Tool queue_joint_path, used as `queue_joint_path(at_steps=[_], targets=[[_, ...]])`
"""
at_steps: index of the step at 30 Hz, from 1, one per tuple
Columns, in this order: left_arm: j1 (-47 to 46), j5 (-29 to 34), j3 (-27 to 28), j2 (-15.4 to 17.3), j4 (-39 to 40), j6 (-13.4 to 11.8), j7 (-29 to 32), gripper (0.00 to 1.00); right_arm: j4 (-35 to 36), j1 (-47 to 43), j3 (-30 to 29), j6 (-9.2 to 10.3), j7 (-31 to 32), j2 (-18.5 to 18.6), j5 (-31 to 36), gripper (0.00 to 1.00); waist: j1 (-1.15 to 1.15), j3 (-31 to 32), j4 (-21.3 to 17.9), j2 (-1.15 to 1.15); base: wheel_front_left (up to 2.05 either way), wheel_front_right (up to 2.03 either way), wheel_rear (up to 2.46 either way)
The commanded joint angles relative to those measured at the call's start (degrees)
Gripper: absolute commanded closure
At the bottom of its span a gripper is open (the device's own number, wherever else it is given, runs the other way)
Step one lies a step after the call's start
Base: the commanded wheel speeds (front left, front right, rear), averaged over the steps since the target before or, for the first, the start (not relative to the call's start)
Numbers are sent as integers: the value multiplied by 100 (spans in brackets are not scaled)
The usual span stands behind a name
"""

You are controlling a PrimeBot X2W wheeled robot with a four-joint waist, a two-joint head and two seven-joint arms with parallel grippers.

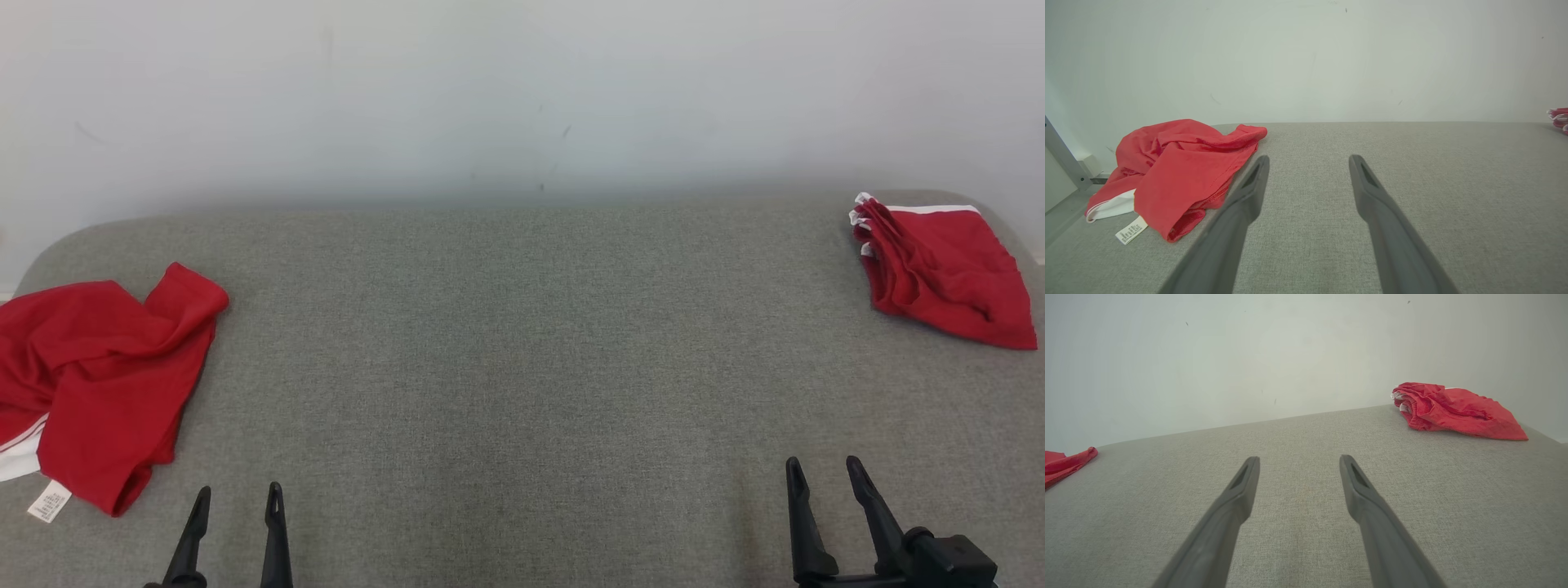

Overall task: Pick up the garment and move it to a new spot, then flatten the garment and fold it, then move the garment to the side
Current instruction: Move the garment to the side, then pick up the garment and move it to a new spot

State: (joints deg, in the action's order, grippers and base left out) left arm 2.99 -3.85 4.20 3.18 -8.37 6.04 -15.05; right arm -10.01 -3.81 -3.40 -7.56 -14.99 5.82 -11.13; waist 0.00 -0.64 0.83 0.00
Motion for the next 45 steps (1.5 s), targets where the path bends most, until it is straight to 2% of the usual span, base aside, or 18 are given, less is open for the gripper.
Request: queue_joint_path(at_steps=[1, 16, 22, 29, 45], targets=[[-44, 17, -1, 7, -16, 1, -19, 0, 14, -49, 16, 16, -26, -44, 26, 0, 0, 5, -4, 0, 0, 0, 0], [-43, -18, 20, -4, -73, 30, -19, 0, -21, -72, 2, 16, -26, -5, 19, 0, 0, 26, 15, 0, 0, 0, 0], [-70, -19, 20, -6, -102, 39, -19, 0, 4, -96, 23, 16, -26, -20, 45, 0, 0, 31, 206, 0, 0, 0, 0], [-40, -6, 58, -10, -125, -19, -19, 0, -13, -139, 38, 15, -26, -53, 37, 0, 0, 14, 757, 0, 0, 0, 0], [53, -100, 221, 45, -132, -84, -18, 0, -94, -202, 147, 16, -26, -115, 60, 0, 0, 27, 2420, 0, 0, 0, 0]])
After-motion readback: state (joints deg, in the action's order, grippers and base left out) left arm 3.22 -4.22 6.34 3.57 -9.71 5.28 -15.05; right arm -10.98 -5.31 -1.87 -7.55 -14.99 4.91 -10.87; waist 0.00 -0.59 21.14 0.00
